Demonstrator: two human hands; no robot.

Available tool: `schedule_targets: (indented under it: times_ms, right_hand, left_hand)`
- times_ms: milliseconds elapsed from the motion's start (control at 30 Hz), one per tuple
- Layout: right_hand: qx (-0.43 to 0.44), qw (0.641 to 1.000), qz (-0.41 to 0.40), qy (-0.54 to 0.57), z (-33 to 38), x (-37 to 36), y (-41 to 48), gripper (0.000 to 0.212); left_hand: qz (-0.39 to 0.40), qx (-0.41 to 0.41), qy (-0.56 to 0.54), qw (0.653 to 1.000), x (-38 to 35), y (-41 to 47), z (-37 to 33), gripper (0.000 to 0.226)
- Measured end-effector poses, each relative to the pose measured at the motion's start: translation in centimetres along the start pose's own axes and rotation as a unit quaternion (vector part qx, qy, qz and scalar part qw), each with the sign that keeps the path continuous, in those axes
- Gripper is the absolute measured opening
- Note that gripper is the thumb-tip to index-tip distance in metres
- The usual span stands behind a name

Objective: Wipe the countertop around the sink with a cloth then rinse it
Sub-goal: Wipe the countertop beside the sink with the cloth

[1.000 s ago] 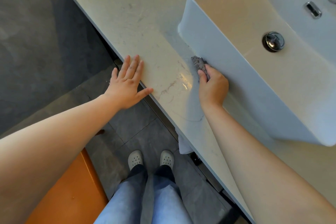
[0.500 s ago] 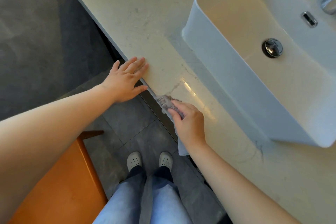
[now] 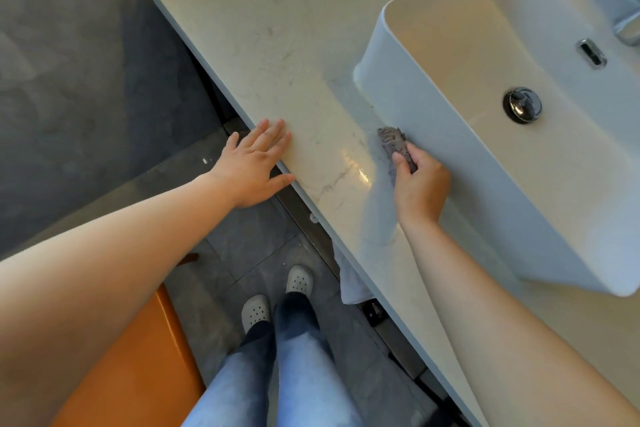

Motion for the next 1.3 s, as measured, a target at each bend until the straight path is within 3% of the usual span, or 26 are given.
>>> schedule_targets:
  times_ms: [200, 467, 967, 1167, 1300]
  right_hand:
    - [0.023, 0.998, -0.051, 0.007, -0.5, -2.7, 0.8, 0.031]
    - [0.066, 0.996, -0.053, 0.02, -0.7, -3.3, 1.7, 0.031]
    - [0.073, 0.997, 0.004, 0.014, 0.7, -4.2, 2.7, 0.03]
    - [0.071, 0.996, 0.03, 0.04, 2.6, -4.3, -1.6, 0.03]
    - [0.087, 0.994, 0.035, 0.048, 4.8, -4.6, -5.6, 0.03]
  left_hand:
    - [0.006, 0.019, -0.015, 1.0, -0.3, -0.2, -0.5, 0.076]
    - [-0.002, 0.029, -0.033, 0.999, -0.7, -0.2, -0.7, 0.074]
    - [-0.015, 0.016, -0.079, 0.997, -0.4, -0.1, -0.1, 0.065]
    - [-0.087, -0.036, -0.076, 0.993, 1.7, 0.6, 1.4, 0.055]
    - [-0.102, -0.012, -0.08, 0.992, 2.0, 1.0, 2.7, 0.059]
Point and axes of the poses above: each hand's wrist, its own y-axis towards the middle knuckle, its own x-axis out of the back of the hand, z = x × y, the point moved 1 cm from there along y, towards the middle knuckle, and after that the axes turned 15 degrees about x, right-handed, at the moved point
